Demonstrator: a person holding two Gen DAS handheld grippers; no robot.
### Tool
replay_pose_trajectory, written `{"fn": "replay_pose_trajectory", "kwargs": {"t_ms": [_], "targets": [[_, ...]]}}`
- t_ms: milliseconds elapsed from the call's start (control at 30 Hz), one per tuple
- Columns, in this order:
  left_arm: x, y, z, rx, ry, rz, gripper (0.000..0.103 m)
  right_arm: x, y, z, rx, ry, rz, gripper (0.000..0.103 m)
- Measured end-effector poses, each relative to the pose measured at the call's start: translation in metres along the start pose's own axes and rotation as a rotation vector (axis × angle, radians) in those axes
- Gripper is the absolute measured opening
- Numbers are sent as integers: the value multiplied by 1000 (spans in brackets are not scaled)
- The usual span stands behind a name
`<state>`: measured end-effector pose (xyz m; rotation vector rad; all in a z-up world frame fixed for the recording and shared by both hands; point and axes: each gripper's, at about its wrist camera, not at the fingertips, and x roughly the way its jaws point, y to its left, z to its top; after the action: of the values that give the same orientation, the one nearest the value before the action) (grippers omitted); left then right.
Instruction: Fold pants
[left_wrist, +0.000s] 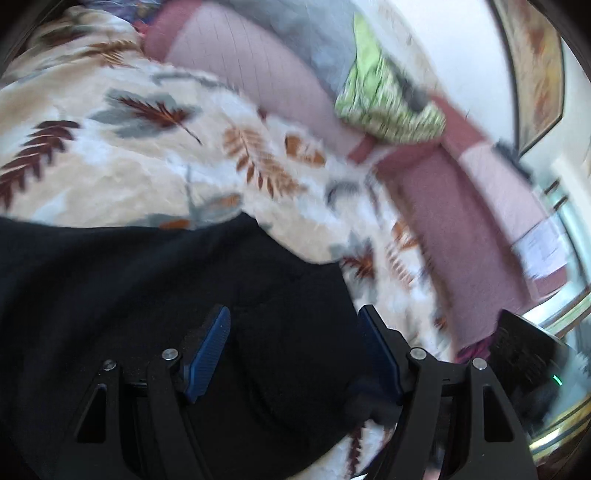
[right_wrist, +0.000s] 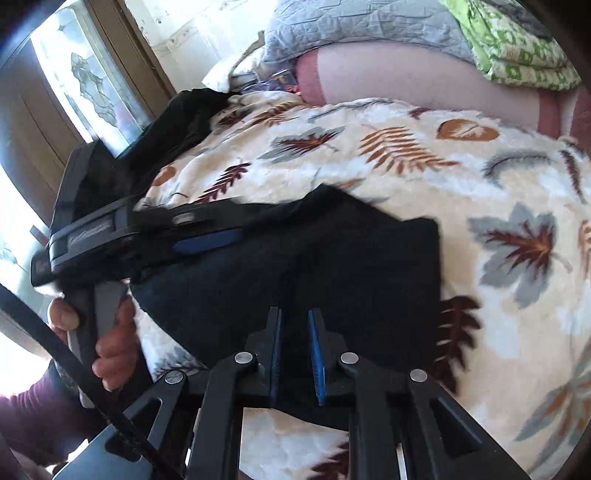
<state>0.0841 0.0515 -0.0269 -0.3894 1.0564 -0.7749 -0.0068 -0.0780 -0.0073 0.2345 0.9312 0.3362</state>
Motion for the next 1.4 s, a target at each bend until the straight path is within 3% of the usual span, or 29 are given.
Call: {"fn": "replay_pose_trajectory", "kwargs": {"t_ms": [67, 133, 400, 500, 600, 633, 767, 900, 1000, 1233, 1400], "targets": [[23, 0, 4, -9, 59, 62, 70, 12, 0, -6, 29, 9, 60, 16], [39, 4, 5, -16, 103, 123, 69, 39, -1, -19, 74, 97, 133, 18], [44, -4, 8, 14, 111, 194, 69, 23, -17, -59, 172, 73, 247, 18], [15, -5, 10, -15, 53, 146, 69, 5, -23, -62, 184, 24, 241, 19], [-38, 1, 3, -18, -59, 145, 70, -18, -25, -58, 157, -32, 192, 41], [-60, 8, -2, -25, -103, 169, 71, -26, -26, -57, 150, -49, 179, 49], [-120, 48, -11, -138, -243, 337, 74, -37, -26, -52, 134, -66, 169, 50], [-158, 101, -25, -320, -355, 409, 74, -22, -13, -32, 106, -39, 189, 54], [-171, 125, -44, -407, -413, 429, 74, -2, 2, -13, 92, 6, 241, 65], [-169, 145, -73, -388, -424, 430, 74, 65, 79, 56, -14, 137, 261, 78], [-167, 148, -75, -394, -406, 369, 80, 123, 142, 102, -97, 253, 229, 80]]}}
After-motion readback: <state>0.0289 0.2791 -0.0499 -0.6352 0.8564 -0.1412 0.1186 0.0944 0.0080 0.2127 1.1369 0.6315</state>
